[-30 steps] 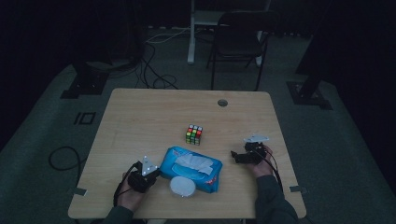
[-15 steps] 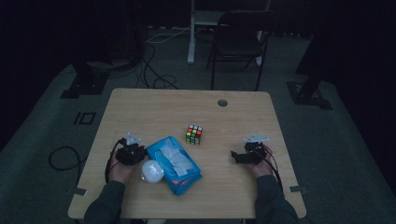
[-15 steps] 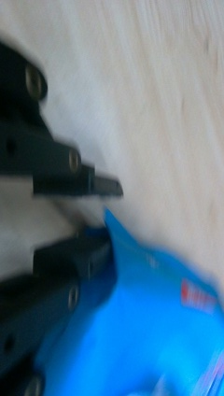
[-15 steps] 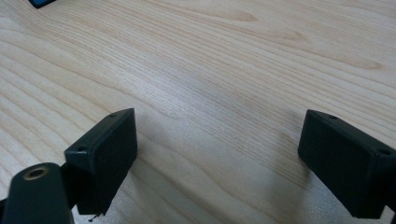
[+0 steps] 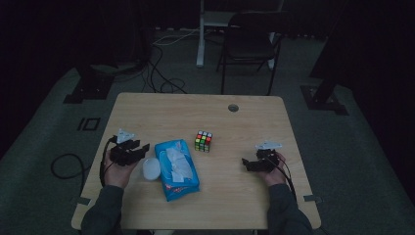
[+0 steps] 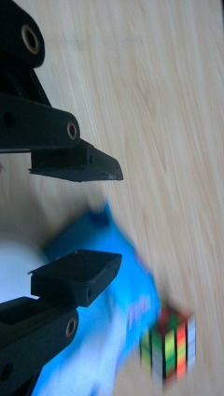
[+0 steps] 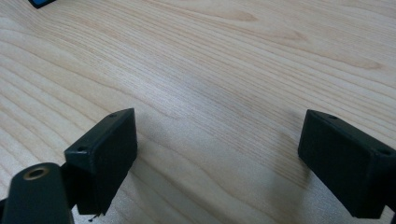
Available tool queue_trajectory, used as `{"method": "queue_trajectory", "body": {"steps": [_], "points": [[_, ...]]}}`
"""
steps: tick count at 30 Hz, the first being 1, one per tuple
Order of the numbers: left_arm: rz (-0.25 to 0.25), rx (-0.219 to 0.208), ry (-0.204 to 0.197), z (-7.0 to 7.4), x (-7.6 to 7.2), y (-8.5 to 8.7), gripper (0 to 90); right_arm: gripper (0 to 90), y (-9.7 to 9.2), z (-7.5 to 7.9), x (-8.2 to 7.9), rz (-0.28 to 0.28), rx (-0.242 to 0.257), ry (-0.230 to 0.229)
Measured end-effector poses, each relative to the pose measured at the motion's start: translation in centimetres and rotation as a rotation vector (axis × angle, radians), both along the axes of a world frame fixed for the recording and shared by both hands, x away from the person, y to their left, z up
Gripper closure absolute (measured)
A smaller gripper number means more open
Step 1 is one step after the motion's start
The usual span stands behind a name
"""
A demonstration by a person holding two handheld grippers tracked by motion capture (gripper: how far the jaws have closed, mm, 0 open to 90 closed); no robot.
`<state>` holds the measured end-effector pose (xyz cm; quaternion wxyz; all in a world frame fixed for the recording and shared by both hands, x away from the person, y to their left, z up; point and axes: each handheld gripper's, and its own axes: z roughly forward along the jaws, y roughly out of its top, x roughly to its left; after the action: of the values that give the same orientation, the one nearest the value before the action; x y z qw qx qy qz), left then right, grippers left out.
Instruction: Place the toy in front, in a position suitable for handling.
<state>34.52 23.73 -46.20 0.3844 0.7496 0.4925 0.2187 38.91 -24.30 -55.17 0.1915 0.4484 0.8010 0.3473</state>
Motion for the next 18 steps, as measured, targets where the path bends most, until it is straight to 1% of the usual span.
{"method": "queue_trajectory", "body": {"steps": [2, 3, 5, 6, 8, 11, 12, 13, 14, 16, 17, 18], "points": [[-0.047, -0.002, -0.01, 0.5, -0.7, -1.4, 54.6, 11.7, 0.0, 0.0, 0.0, 0.0, 0.0, 0.0], [-0.071, -0.009, -0.014, 0.6, -1.1, -2.2, 54.6, 11.7, 0.0, 0.0, 0.0, 0.0, 0.0, 0.0], [-0.133, -0.007, -0.019, 0.8, -1.8, -3.9, 54.6, 11.7, 0.0, 0.0, 0.0, 0.0, 0.0, 0.0], [-0.154, -0.009, -0.017, 0.9, -2.1, -4.6, 54.6, 11.7, 0.0, 0.0, 0.0, 0.0, 0.0, 0.0], [-0.232, -0.032, 0.003, 0.7, -2.8, -6.7, 55.3, 11.7, 0.0, 0.0, 0.0, 0.0, 0.0, 0.0], [-0.342, -0.014, 0.025, 0.0, -3.9, -10.0, 58.1, 11.7, 0.0, 0.0, 0.0, 0.0, 0.0, 0.0], [-0.368, -0.009, 0.029, -0.2, -4.2, -10.7, 59.3, 11.7, 0.0, 0.0, 0.0, 0.0, 0.0, 0.0], [-0.368, -0.009, 0.029, -0.2, -4.2, -10.7, 61.0, 11.7, 0.0, 0.0, 0.0, 0.0, 0.0, 0.0], [-0.431, 0.002, 0.047, -0.7, -4.8, -12.8, 64.3, 11.7, 0.0, 0.0, 0.0, -0.001, 0.0, 0.0], [-0.48, 0.018, 0.065, -1.2, -5.4, -14.5, 66.5, 11.7, 0.0, 0.0, 0.0, -0.001, 0.0, 0.0], [-0.501, 0.034, 0.072, -1.5, -5.6, -15.3, 66.5, 11.7, 0.0, 0.0, 0.0, -0.001, 0.0, 0.0], [-0.516, 0.059, 0.08, -1.9, -5.8, -16.1, 67.2, 11.7, 0.0, 0.0, 0.0, 0.0, 0.0, 0.0]]}}
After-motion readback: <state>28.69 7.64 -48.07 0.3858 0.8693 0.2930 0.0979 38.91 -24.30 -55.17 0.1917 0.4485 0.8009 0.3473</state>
